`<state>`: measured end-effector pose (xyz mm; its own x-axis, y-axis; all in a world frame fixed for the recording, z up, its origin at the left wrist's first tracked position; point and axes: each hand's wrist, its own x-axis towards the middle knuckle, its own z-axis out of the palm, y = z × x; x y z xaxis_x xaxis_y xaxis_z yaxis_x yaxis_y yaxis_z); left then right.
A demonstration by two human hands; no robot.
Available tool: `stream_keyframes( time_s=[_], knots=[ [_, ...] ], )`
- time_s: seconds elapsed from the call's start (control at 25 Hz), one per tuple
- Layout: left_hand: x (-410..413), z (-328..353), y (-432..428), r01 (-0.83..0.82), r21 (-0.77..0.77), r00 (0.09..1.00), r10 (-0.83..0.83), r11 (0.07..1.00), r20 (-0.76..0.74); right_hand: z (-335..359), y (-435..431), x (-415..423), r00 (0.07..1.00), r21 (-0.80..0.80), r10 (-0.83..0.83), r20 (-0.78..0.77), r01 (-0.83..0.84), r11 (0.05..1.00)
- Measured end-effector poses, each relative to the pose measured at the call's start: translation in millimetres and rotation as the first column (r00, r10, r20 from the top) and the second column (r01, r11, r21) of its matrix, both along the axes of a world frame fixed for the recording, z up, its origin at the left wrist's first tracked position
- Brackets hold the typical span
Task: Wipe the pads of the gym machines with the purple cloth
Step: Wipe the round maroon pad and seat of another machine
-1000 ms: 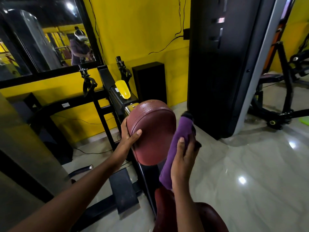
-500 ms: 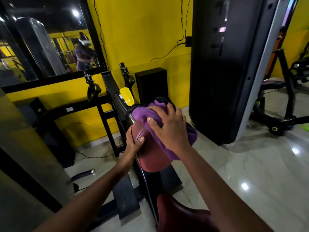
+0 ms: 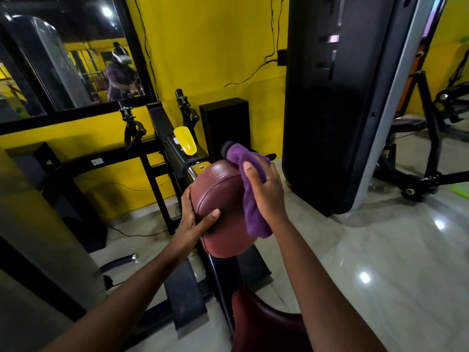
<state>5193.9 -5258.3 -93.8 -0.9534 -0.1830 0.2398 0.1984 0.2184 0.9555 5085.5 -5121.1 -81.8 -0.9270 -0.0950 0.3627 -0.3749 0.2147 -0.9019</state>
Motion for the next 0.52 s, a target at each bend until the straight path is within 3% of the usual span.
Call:
stream_keyframes(
  time_s=[0.12,0.24,0.36,0.52],
  knots=[
    [-1,-5,-2,-0.007,-0.043,1.000,0.006,0.999,-0.020,-38,8,-10,0.949,-0.303,0.127,0.288,-0.035,0.952],
    [-5,-11,-3,-0.016,-0.063,1.000,0.014,0.998,-0.027,-86,5,4,0.897,-0.381,0.165,0.410,0.005,0.925],
    [-7,-24,-6,-0.022,-0.035,1.000,0.021,0.999,-0.008,-92,5,9,0.908,-0.410,0.128,0.399,0.052,0.911],
    [-12,-41,-12,-0.052,0.008,0.997,0.052,0.999,0.055,-63,8,0,0.965,-0.418,0.113,0.237,-0.004,0.908]
  ],
)
